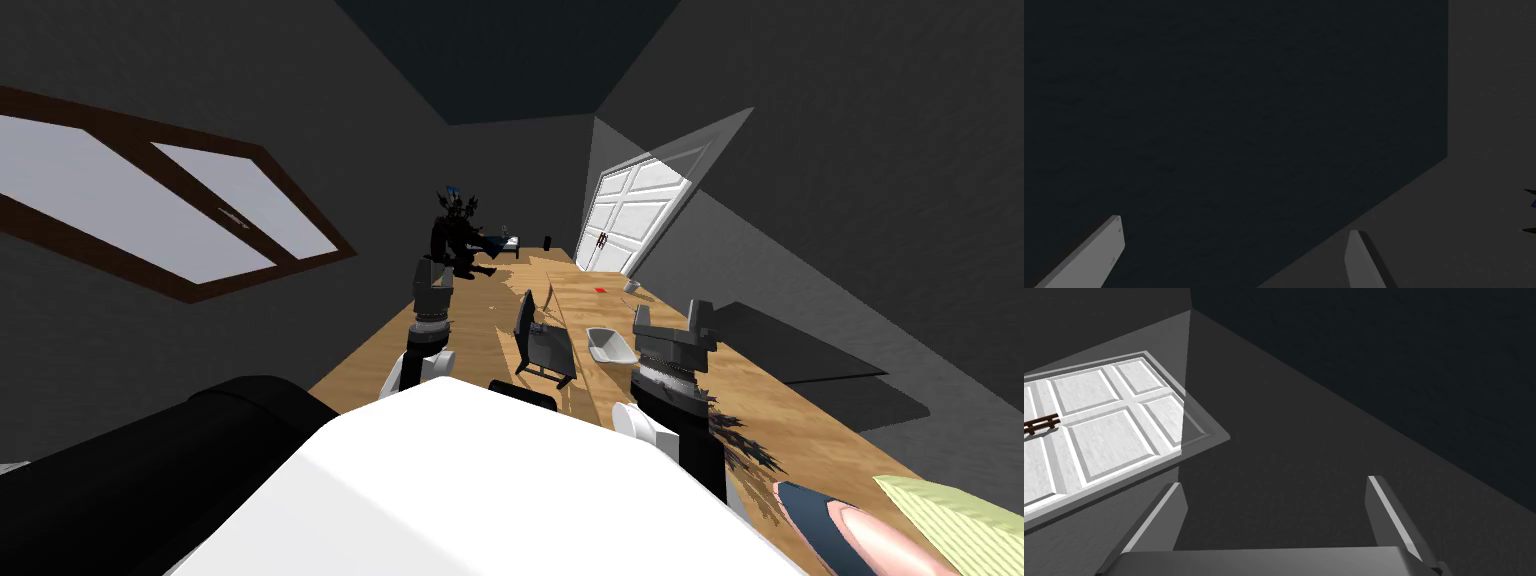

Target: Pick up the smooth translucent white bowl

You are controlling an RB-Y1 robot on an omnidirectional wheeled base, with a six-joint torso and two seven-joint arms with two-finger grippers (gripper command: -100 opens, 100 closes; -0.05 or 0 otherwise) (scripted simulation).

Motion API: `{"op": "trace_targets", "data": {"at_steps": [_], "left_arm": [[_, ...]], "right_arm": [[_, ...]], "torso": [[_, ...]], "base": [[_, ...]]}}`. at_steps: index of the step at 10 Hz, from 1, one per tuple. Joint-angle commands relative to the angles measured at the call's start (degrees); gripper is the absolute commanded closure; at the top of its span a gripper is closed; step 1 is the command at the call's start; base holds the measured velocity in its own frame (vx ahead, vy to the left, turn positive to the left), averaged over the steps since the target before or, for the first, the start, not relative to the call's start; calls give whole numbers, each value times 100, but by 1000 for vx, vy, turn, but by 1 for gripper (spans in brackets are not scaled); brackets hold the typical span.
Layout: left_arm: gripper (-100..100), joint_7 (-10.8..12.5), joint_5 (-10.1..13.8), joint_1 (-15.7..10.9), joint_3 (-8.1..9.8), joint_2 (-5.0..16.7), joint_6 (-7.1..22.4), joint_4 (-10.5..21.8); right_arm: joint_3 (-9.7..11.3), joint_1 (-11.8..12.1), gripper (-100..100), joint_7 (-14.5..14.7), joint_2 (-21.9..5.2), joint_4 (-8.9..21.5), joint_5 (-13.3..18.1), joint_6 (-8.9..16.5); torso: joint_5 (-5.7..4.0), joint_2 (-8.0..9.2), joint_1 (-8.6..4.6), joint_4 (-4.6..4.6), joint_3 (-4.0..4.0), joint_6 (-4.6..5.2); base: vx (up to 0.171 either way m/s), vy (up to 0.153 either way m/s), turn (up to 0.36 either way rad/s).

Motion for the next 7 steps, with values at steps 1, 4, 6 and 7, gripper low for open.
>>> {"op": "trace_targets", "data": {"at_steps": [1,4,6,7], "left_arm": [[0,0,0,0,0,0,0,0],[0,0,0,1,0,0,0,0],[0,0,0,1,0,0,0,-1],[0,0,0,2,0,0,0,-1]], "right_arm": [[23,62,-100,115,-264,41,106,36],[79,199,-100,384,-726,138,355,103],[129,318,-100,631,-1094,223,583,146],[158,385,-100,770,-1283,270,713,165]], "torso": [[0,0,0,0,0,0],[4,-37,21,-8,-21,0],[6,-45,27,-10,-26,0],[6,-54,27,-12,-31,0]], "base": [[50,15,-54],[105,63,-61],[131,75,-80],[177,99,-90]]}}
